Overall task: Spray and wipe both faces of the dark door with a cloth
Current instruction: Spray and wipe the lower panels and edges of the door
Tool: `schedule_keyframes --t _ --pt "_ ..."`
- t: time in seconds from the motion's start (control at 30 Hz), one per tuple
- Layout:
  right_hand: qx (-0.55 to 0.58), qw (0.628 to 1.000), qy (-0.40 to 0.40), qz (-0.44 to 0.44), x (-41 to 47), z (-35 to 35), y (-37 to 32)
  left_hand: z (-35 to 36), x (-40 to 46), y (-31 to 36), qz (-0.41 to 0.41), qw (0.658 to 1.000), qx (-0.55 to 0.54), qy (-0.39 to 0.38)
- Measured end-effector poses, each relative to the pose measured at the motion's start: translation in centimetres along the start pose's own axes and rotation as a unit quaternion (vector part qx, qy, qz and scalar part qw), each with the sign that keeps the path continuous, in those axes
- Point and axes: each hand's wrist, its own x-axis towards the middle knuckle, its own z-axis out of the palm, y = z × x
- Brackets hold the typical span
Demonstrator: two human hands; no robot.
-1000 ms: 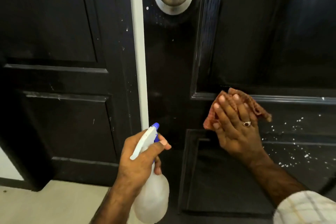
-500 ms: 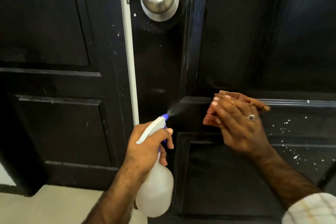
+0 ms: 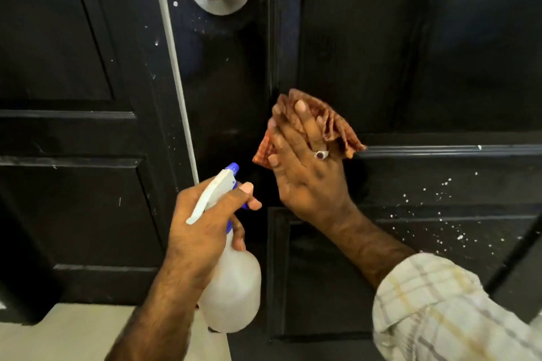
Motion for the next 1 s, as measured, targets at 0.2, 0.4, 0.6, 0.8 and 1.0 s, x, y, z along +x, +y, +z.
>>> schedule_keyframes --t 0.2,0.4,0.6,0.8,1.0 --pt "-0.043 0.984 -0.106 -0.134 -5.5 -4.2 5.0 2.0 -0.8 -0.1 0.0 0.999 0.016 -0.048" --pt "-0.109 0.991 -0.023 0.071 -9.9 -7.8 11.0 3.1 -1.1 0.2 -0.027 0.998 -0.01 -0.059" --pt "-0.073 0.964 0.043 0.251 -8.2 -3.1 4.8 3.6 1.2 1.1 -0.026 0.998 0.008 -0.055" --pt "0.038 0.998 -0.038 0.033 -3.6 -0.1 -1.3 1.5 1.8 1.4 -0.008 0.999 -0.001 -0.036" --pt "-0.001 0.989 -0.118 -0.091 -2.5 -2.0 2.2 1.1 0.7 2.1 0.023 0.999 0.022 -0.012"
